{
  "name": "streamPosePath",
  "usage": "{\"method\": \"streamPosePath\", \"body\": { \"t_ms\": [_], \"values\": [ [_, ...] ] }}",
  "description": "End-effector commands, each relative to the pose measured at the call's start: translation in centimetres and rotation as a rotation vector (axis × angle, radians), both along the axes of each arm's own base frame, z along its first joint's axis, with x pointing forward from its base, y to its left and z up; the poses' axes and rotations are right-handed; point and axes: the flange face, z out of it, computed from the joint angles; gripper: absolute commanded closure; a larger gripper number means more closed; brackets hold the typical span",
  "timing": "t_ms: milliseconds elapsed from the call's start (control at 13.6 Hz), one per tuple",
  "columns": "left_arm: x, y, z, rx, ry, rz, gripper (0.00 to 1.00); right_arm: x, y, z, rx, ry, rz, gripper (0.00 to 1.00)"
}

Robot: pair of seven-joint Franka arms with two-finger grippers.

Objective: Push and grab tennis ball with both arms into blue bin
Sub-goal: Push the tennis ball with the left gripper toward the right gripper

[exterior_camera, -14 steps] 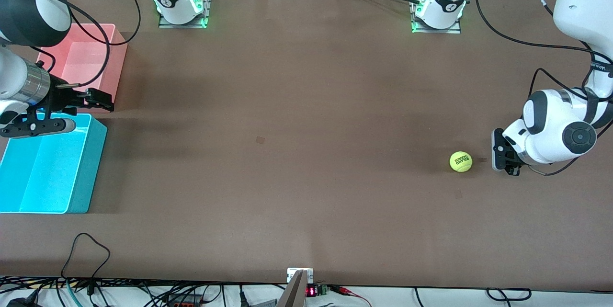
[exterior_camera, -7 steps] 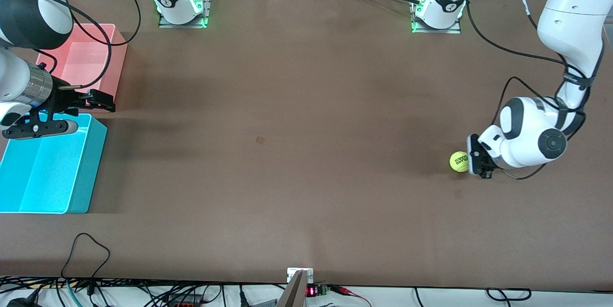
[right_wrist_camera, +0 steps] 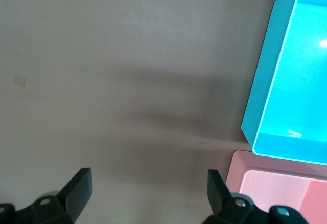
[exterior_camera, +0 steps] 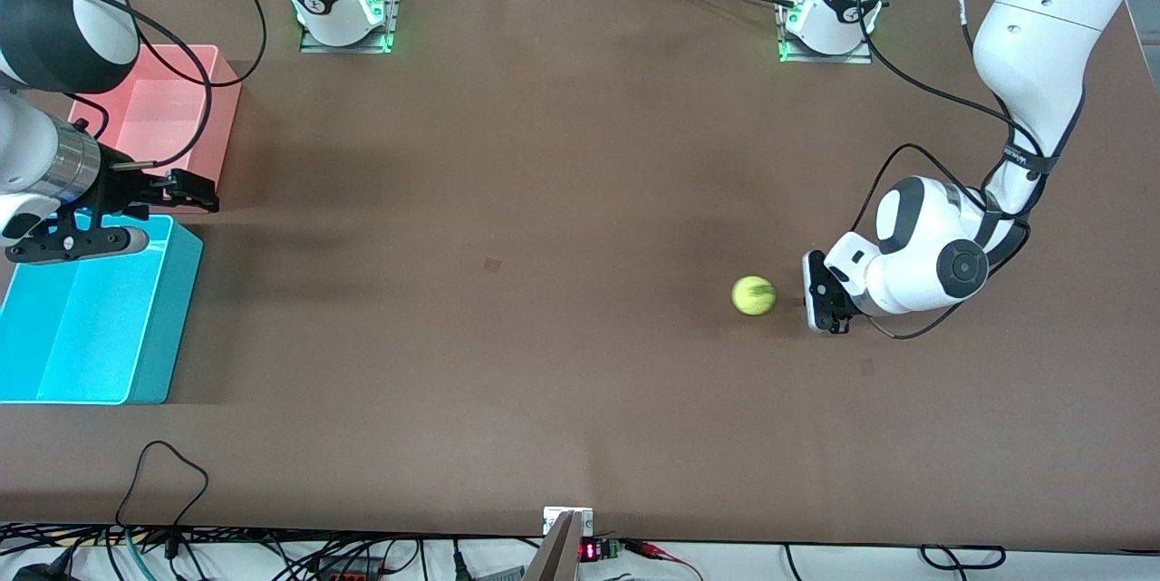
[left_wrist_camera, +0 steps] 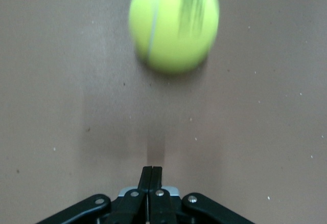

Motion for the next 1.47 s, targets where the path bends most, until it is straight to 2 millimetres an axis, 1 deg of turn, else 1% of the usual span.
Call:
{"method": "streamPosePath", "body": {
  "t_ms": [0, 147, 295, 516, 663, 736, 884, 1031, 1105, 1178, 1252, 1326, 1399],
  "values": [
    [-0.2, 1.3, 1.5, 0.004, 0.028, 0.003, 1.00, -0.1, 0.1, -0.1, -0.008, 0.006, 0.005, 0.00],
    [-0.2, 2.4, 2.7, 0.014, 0.034, 0.015, 1.00, 0.0, 0.1, -0.3, -0.008, 0.010, 0.005, 0.00],
    [-0.4, 2.9, 4.7, 0.034, 0.056, 0.016, 1.00, -0.1, 0.0, -0.5, -0.010, 0.015, 0.004, 0.00],
    [-0.1, 5.6, 8.4, 0.066, 0.076, 0.043, 1.00, 0.0, 0.1, -0.8, -0.010, 0.023, 0.007, 0.00],
    [0.5, 7.6, 10.6, 0.081, 0.108, 0.063, 1.00, 0.0, 0.1, -1.0, -0.010, 0.026, 0.006, 0.00],
    [0.9, 8.4, 11.9, 0.090, 0.122, 0.068, 1.00, 0.0, 0.1, -1.1, -0.010, 0.029, 0.006, 0.00],
    [1.4, 9.4, 14.8, 0.102, 0.164, 0.087, 1.00, 0.0, 0.0, -1.3, -0.010, 0.033, 0.004, 0.00],
    [1.7, 10.5, 17.2, 0.139, 0.198, 0.136, 1.00, 0.0, 0.0, -1.4, -0.011, 0.040, 0.004, 0.00],
    [1.6, 10.8, 18.2, 0.169, 0.211, 0.159, 0.99, 0.1, 0.0, -1.5, -0.011, 0.041, 0.004, 0.00],
    [1.2, 10.8, 19.8, 0.194, 0.215, 0.211, 0.94, 0.0, 0.0, -1.5, -0.011, 0.043, 0.004, 0.00],
    [0.6, 10.8, 21.5, 0.228, 0.224, 0.292, 0.79, 0.0, 0.0, -1.5, -0.011, 0.044, 0.004, 0.00],
    [0.2, 10.2, 22.9, 0.252, 0.222, 0.336, 0.48, 0.0, 0.0, -1.6, -0.011, 0.047, 0.004, 0.00],
    [-0.1, 9.9, 23.9, 0.259, 0.217, 0.347, 0.00, 0.0, 0.0, -1.6, -0.011, 0.049, 0.004, 0.00]
  ]
}}
